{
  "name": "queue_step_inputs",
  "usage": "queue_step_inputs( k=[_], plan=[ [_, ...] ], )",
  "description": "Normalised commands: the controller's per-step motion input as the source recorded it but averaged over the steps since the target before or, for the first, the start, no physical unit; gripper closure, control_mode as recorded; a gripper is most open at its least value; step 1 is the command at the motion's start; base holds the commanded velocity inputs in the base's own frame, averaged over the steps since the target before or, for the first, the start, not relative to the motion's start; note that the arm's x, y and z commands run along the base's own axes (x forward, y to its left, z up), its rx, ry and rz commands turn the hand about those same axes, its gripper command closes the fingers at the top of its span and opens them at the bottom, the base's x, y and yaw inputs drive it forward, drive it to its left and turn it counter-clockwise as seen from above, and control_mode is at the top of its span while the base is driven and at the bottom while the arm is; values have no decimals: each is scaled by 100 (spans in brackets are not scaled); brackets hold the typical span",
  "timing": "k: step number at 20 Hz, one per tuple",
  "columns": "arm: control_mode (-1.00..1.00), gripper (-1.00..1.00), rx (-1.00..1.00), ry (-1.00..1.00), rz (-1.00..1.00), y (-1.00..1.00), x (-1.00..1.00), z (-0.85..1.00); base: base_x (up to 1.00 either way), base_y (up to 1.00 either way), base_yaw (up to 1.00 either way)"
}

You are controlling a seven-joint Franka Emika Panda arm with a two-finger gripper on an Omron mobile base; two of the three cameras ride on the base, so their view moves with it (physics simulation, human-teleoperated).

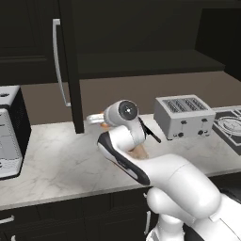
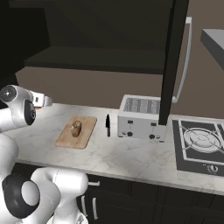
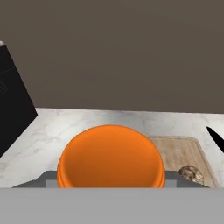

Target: Pick the bread, place it on the cutting board, pick the jam, place it on the counter, and close the cabinet.

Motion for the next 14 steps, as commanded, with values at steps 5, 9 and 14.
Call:
queue_step_inputs(
  k=[5,9,14],
  plan=[
    [-100,100,3,0,0,7,0,-29,0,0,0],
    [-100,100,5,0,0,5,0,-23,0,0,0],
    [-100,100,7,0,0,5,0,-17,0,0,0]
  ],
)
